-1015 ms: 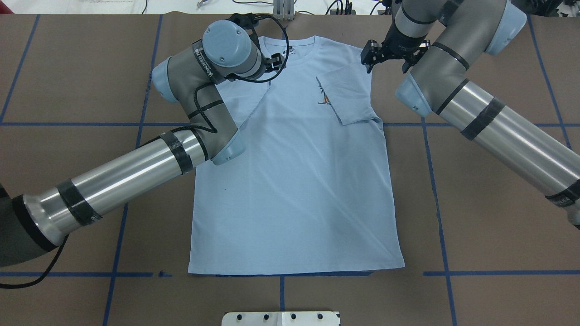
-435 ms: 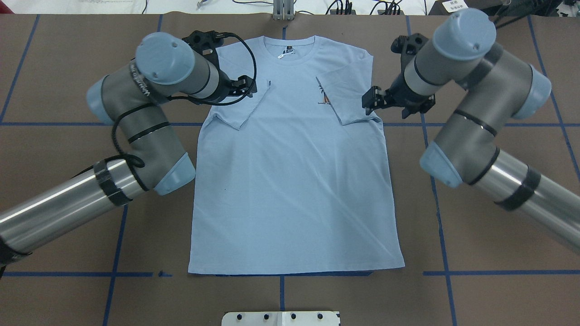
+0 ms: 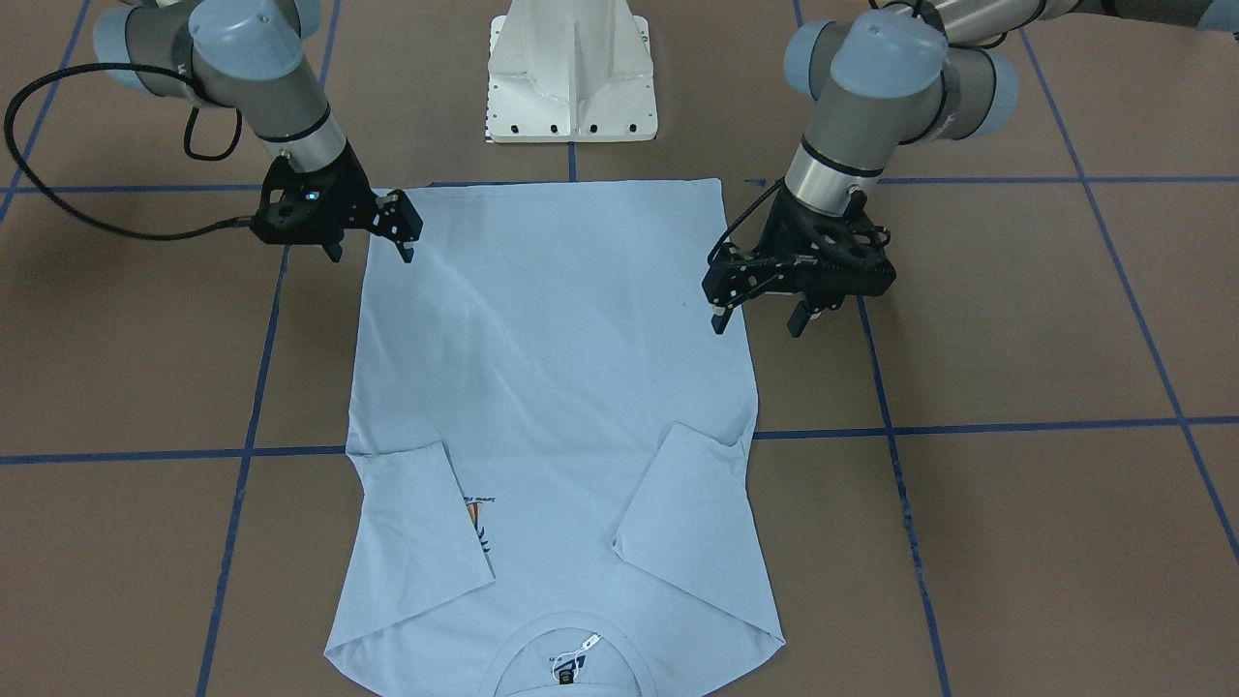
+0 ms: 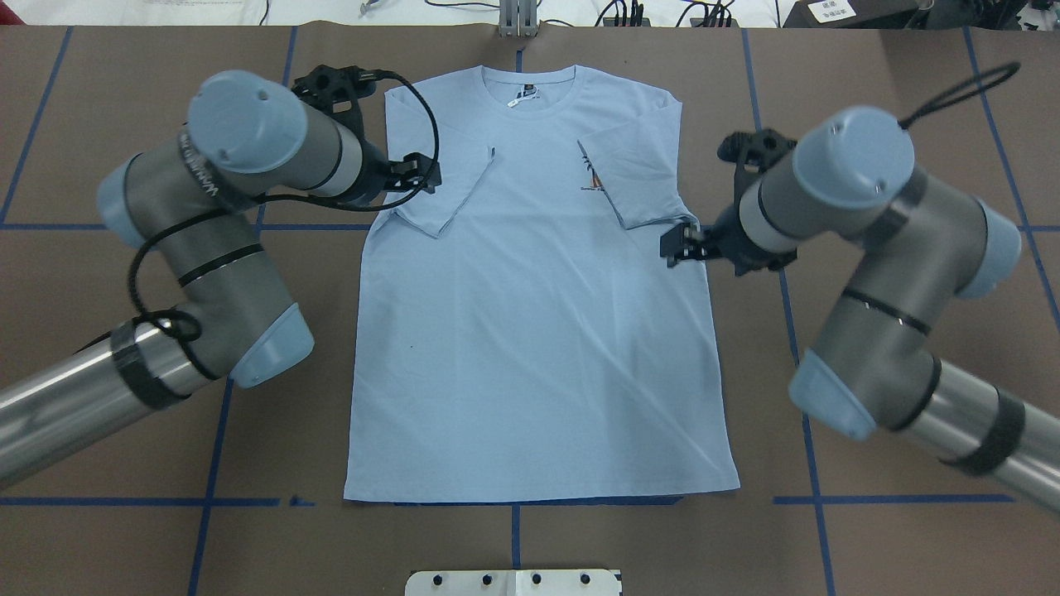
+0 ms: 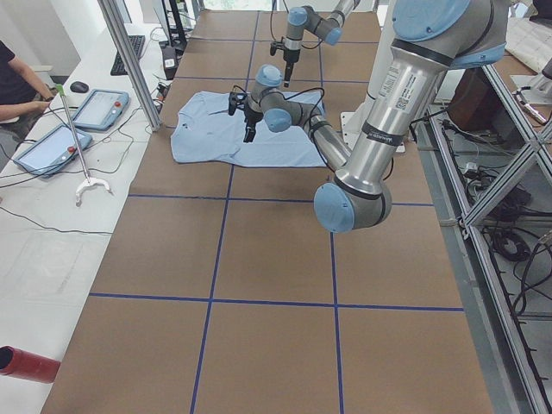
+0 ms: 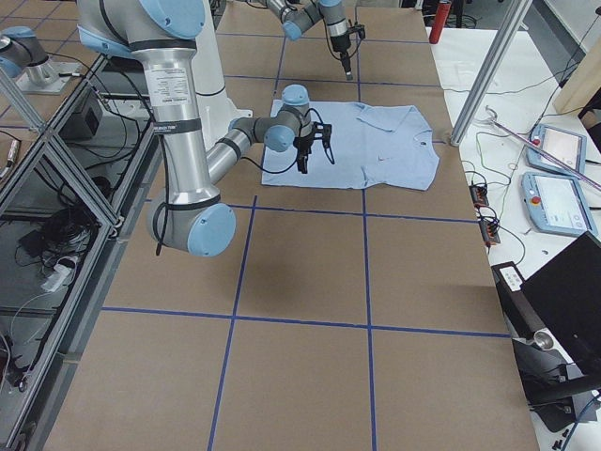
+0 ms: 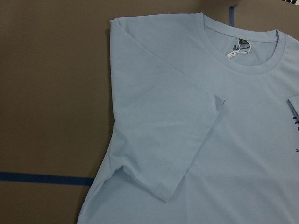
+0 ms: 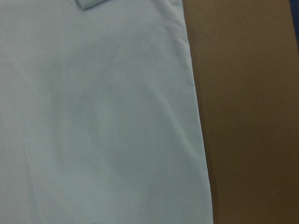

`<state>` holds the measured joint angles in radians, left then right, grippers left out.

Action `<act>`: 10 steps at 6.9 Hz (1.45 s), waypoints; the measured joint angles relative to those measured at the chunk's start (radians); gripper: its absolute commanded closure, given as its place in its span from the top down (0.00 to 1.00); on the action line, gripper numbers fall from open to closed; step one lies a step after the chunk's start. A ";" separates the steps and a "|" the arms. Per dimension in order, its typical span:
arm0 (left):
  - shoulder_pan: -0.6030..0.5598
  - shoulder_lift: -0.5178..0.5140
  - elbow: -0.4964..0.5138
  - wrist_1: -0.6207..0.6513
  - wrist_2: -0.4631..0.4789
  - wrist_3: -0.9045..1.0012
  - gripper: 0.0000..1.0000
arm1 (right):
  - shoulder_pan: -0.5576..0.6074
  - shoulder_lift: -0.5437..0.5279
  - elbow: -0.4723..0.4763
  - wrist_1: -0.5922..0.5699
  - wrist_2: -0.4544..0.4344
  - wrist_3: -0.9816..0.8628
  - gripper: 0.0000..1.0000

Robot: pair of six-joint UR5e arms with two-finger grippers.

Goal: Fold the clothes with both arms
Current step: 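Move both grippers down to the shirt's hem corners nearest the robot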

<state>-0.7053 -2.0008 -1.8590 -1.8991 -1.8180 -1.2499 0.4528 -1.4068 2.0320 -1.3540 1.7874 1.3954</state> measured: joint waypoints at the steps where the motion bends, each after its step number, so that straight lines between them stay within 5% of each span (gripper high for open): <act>1: 0.003 0.034 -0.051 0.011 0.000 0.000 1.00 | -0.104 -0.055 0.039 0.013 -0.072 0.079 0.99; 5: 0.019 0.057 -0.096 0.029 0.003 0.000 1.00 | -0.224 -0.121 0.039 0.042 -0.112 0.164 0.93; 8: 0.020 0.056 -0.099 0.029 0.004 -0.002 1.00 | -0.226 -0.129 0.027 0.040 -0.084 0.166 0.59; 10: 0.020 0.056 -0.100 0.029 0.005 -0.002 1.00 | -0.226 -0.129 0.023 0.039 -0.071 0.166 0.59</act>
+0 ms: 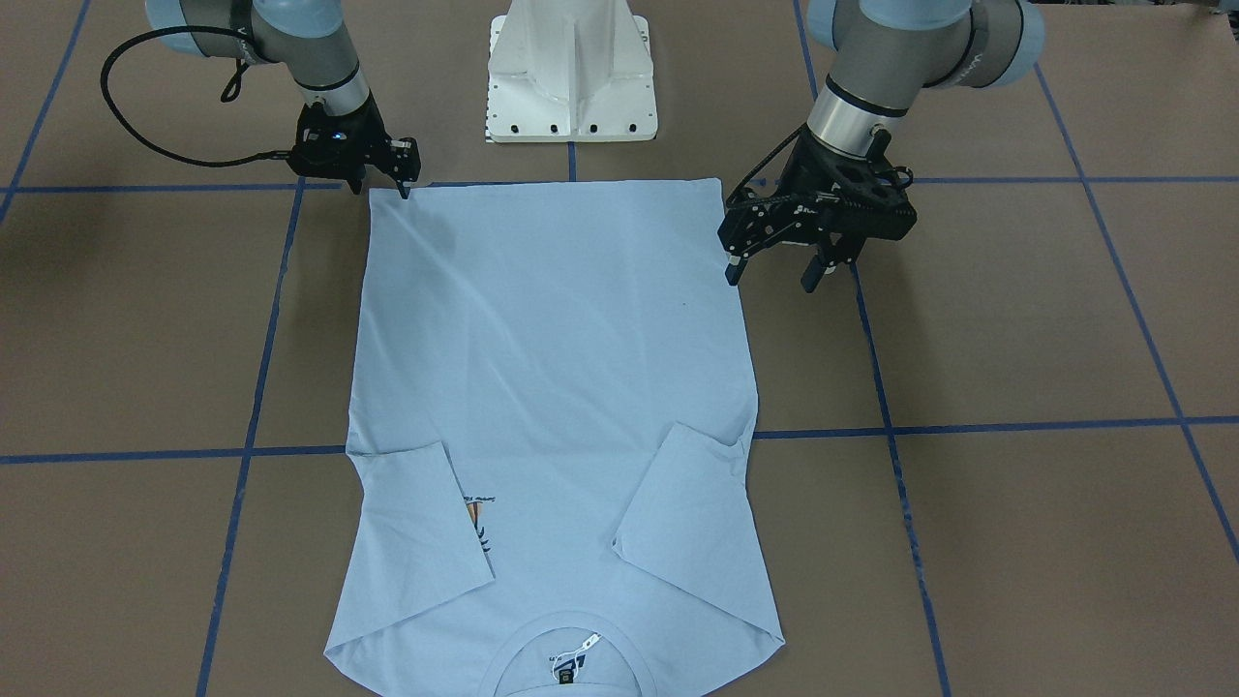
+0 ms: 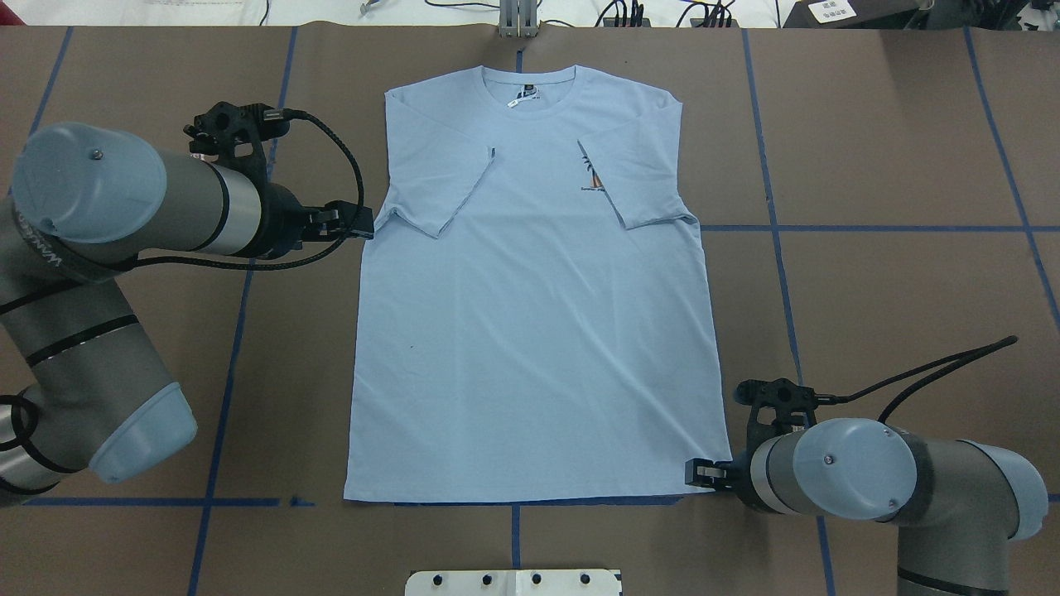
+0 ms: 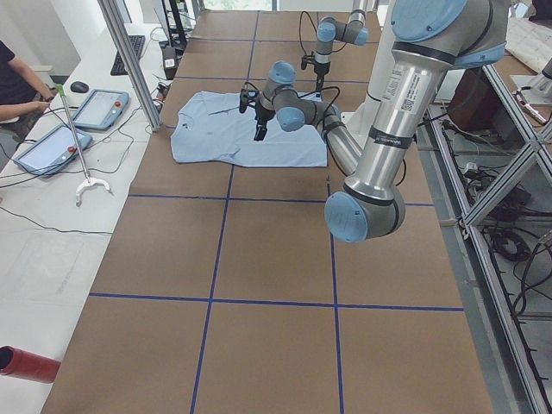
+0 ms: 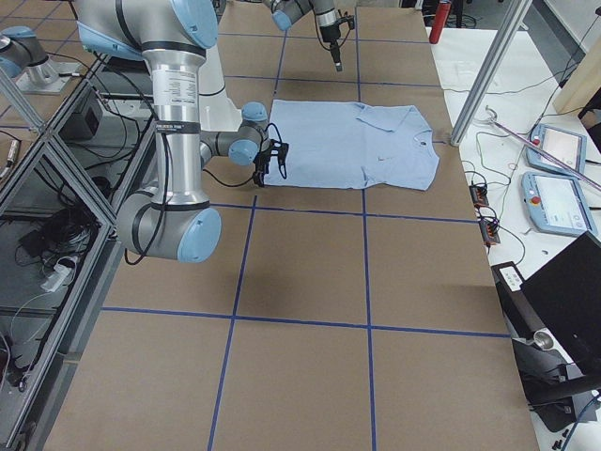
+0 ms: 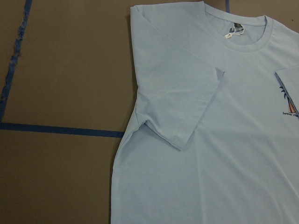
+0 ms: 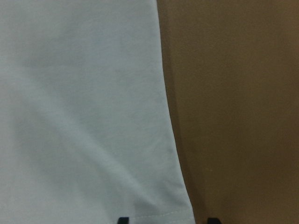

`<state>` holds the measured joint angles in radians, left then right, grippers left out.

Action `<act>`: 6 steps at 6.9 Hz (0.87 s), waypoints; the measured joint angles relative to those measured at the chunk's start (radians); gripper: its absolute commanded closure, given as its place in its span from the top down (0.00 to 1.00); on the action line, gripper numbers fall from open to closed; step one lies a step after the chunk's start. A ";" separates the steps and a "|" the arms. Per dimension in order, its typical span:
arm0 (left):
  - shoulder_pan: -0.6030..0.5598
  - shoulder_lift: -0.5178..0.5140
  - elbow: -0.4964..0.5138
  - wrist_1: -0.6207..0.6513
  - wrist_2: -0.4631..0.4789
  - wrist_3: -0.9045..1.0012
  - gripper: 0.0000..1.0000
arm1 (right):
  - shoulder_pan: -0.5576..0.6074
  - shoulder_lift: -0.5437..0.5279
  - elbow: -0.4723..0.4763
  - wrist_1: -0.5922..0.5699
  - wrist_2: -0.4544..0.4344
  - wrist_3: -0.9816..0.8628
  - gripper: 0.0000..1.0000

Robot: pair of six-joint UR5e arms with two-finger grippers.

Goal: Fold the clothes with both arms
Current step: 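Move both grippers down to the shirt's hem corners nearest the robot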

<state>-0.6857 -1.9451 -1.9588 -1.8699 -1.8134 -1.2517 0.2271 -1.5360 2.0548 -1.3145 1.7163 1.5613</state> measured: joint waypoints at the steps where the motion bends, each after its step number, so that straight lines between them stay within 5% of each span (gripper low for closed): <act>1: 0.000 0.000 0.000 0.000 0.000 0.000 1.00 | 0.000 0.000 -0.004 0.000 0.002 -0.001 0.59; 4: 0.001 0.000 0.000 0.000 0.000 0.000 1.00 | 0.003 -0.006 -0.005 0.000 0.016 -0.001 0.53; 5: 0.001 0.000 0.000 0.000 0.000 0.000 1.00 | 0.003 -0.007 -0.005 0.000 0.020 -0.001 0.44; 6: 0.000 0.000 0.000 0.000 0.000 0.000 1.00 | 0.004 -0.008 -0.005 0.000 0.021 0.000 0.21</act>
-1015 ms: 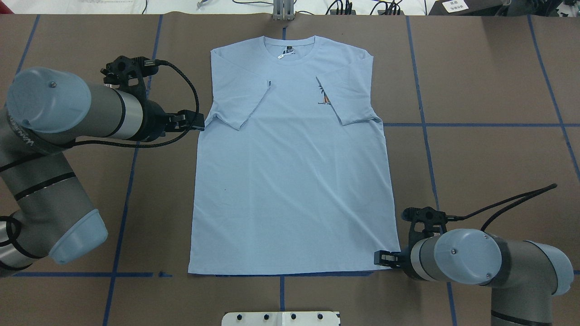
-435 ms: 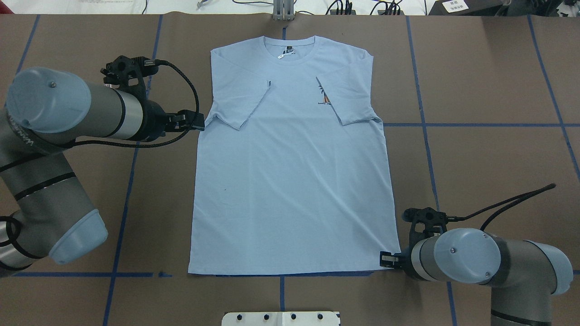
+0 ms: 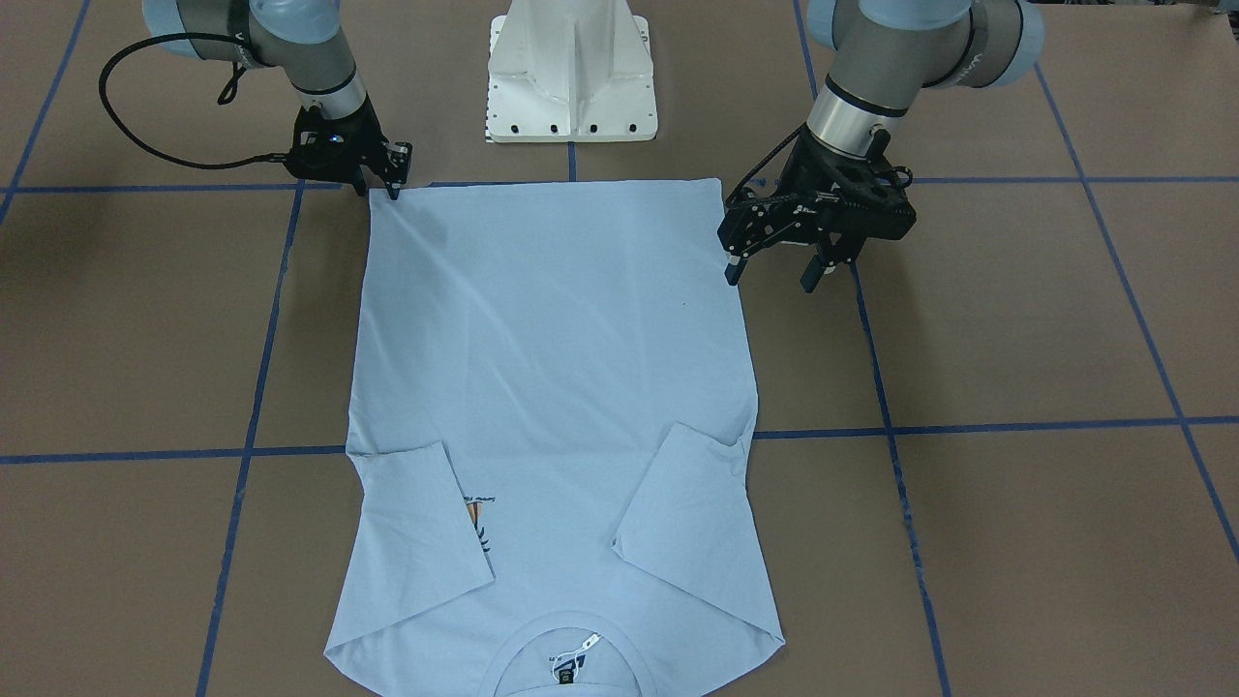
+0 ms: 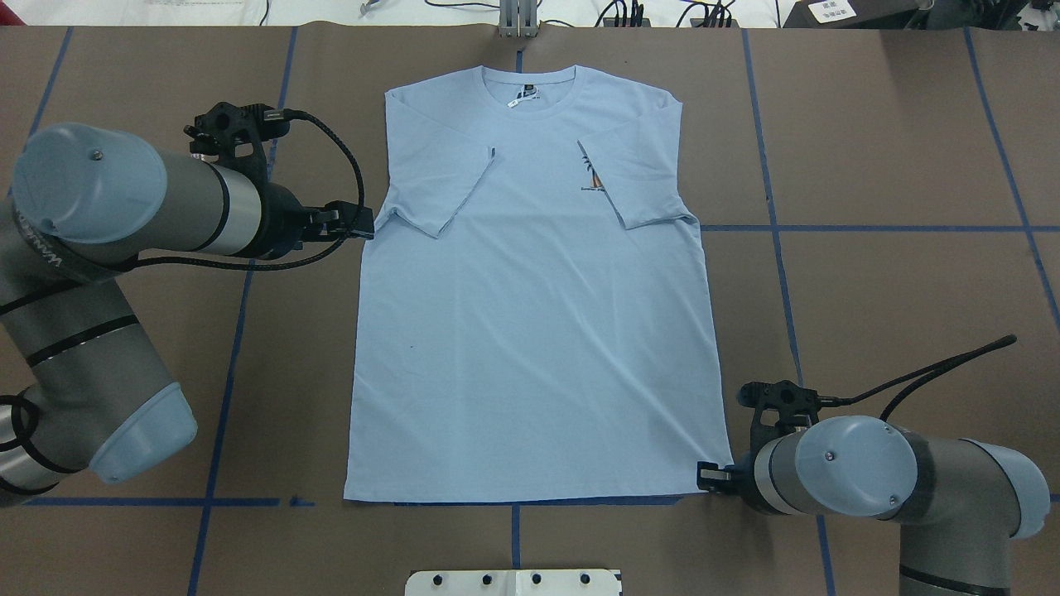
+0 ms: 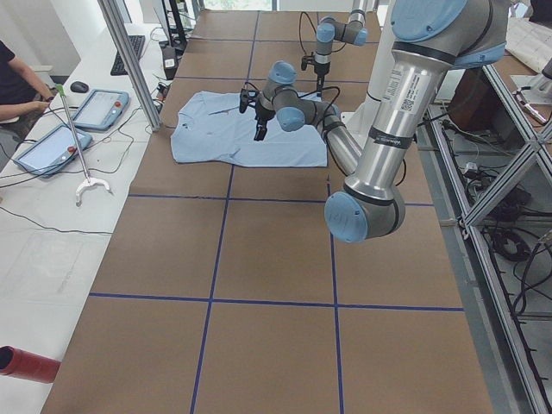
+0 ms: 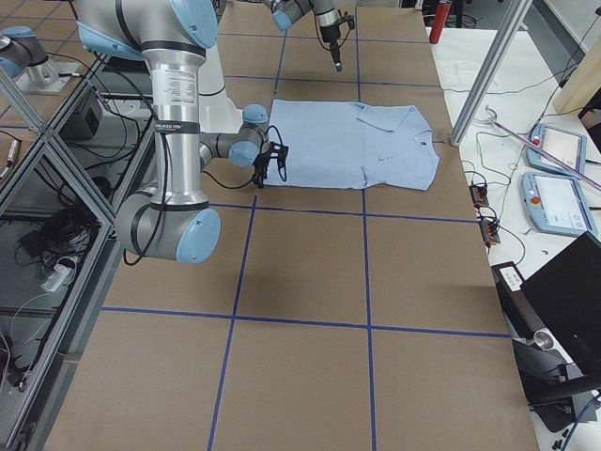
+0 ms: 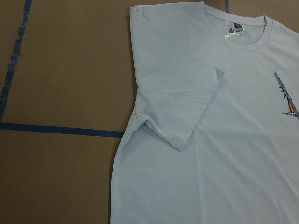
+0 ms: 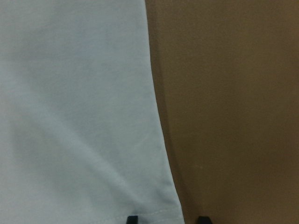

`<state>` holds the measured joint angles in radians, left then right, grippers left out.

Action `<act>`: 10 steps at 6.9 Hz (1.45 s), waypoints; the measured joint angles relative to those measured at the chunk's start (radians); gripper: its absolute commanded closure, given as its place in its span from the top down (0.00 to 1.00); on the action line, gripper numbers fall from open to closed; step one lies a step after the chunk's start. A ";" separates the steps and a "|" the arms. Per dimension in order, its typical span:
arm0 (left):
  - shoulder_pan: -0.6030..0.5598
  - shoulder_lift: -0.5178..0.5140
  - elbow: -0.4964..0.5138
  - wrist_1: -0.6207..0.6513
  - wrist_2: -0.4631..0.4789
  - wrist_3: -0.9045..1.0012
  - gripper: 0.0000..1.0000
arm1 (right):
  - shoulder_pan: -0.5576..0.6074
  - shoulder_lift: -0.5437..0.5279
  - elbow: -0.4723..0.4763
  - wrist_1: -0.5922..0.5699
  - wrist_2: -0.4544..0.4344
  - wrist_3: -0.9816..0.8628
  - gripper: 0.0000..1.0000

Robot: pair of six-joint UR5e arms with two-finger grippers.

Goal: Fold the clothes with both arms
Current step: 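Move both grippers down to the shirt's hem corners nearest the robot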

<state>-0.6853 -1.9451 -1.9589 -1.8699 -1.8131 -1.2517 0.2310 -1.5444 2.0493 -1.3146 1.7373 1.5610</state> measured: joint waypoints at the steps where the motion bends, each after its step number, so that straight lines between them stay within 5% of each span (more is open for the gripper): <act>1: 0.000 0.000 0.000 0.000 0.000 0.000 1.00 | 0.000 -0.002 0.001 0.000 0.001 0.000 0.02; 7: 0.030 0.042 -0.013 0.002 -0.003 -0.022 1.00 | 0.003 0.001 0.042 0.002 -0.011 0.011 0.00; 10: 0.264 0.136 -0.051 0.009 0.038 -0.246 1.00 | 0.027 0.007 0.096 0.003 -0.009 0.016 0.00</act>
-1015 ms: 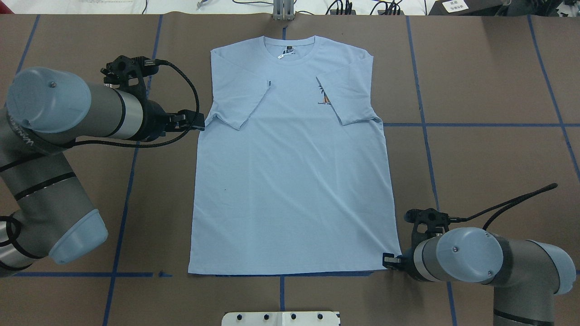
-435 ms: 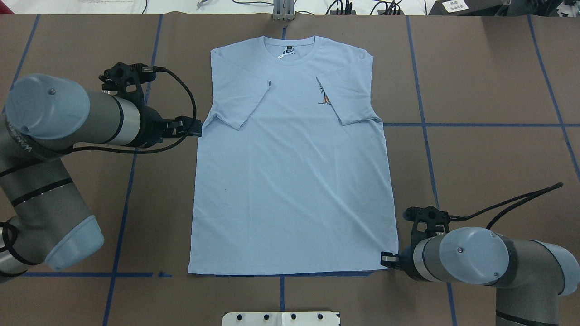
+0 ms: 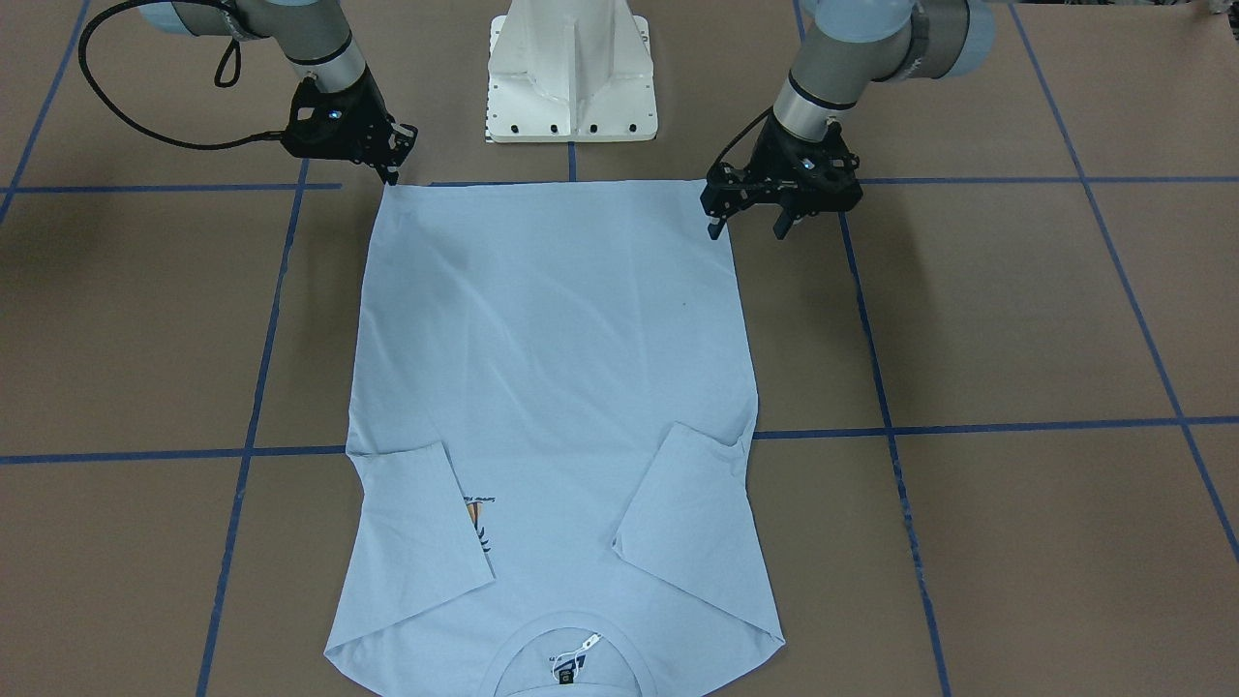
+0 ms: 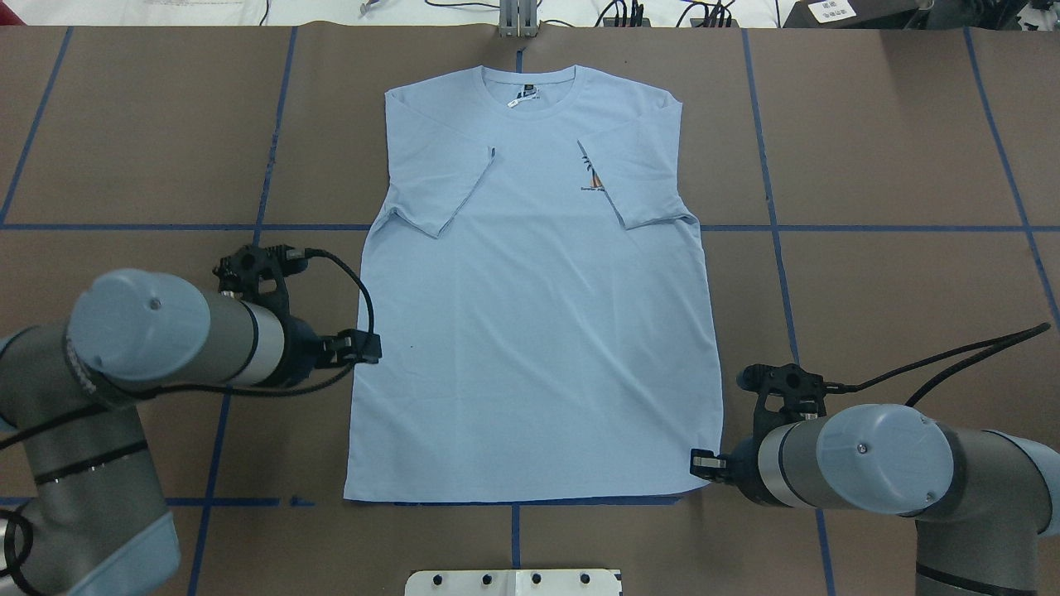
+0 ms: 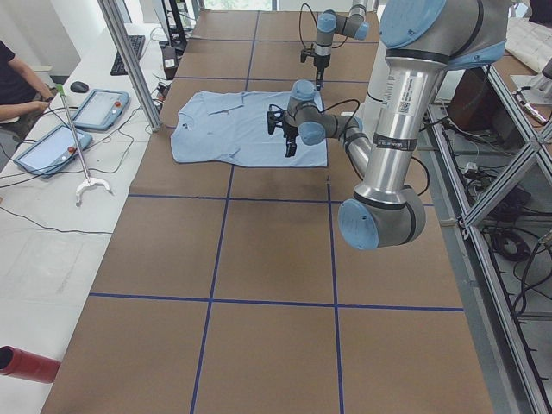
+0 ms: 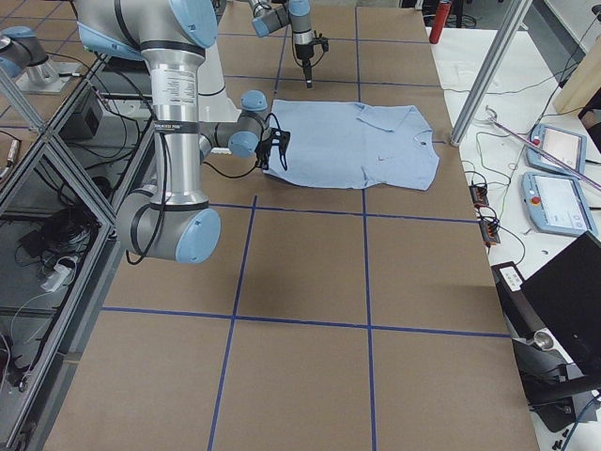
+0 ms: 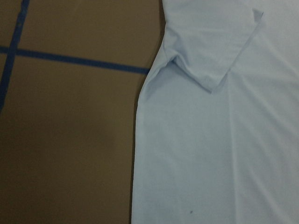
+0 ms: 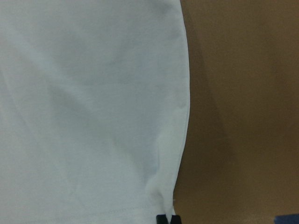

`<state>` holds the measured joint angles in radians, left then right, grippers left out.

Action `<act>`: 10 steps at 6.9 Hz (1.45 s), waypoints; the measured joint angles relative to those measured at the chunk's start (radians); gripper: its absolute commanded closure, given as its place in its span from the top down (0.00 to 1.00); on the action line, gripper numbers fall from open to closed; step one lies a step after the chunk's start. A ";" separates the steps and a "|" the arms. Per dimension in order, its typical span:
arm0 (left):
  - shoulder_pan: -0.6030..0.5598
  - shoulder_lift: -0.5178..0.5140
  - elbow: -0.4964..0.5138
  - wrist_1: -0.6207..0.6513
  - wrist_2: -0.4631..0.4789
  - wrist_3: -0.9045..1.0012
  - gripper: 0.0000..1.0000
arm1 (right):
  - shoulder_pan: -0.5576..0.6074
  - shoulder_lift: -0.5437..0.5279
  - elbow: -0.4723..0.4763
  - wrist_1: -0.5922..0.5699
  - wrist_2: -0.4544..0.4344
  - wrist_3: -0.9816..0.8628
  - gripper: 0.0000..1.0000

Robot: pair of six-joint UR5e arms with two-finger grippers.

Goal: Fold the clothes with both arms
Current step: 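Move both grippers down to the shirt's hem corners nearest the robot, then grasp the hem corners with both grippers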

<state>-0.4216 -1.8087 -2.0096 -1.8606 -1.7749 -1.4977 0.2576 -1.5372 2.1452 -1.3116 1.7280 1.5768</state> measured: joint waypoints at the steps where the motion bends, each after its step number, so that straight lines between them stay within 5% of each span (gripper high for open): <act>1: 0.092 0.008 -0.003 0.026 0.061 -0.111 1.00 | 0.008 0.001 0.009 0.000 0.001 0.000 0.00; 3: 0.208 -0.002 -0.006 0.120 0.126 -0.254 0.99 | 0.019 0.003 0.012 0.000 0.004 0.000 0.00; 7: 0.241 -0.004 0.010 0.158 0.138 -0.287 0.92 | 0.041 0.003 0.013 0.000 0.019 0.000 0.00; 10: 0.247 -0.003 0.011 0.159 0.138 -0.290 0.69 | 0.054 0.003 0.013 0.000 0.034 0.000 0.00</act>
<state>-0.1748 -1.8113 -1.9981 -1.7017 -1.6368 -1.7879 0.3113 -1.5340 2.1583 -1.3116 1.7622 1.5769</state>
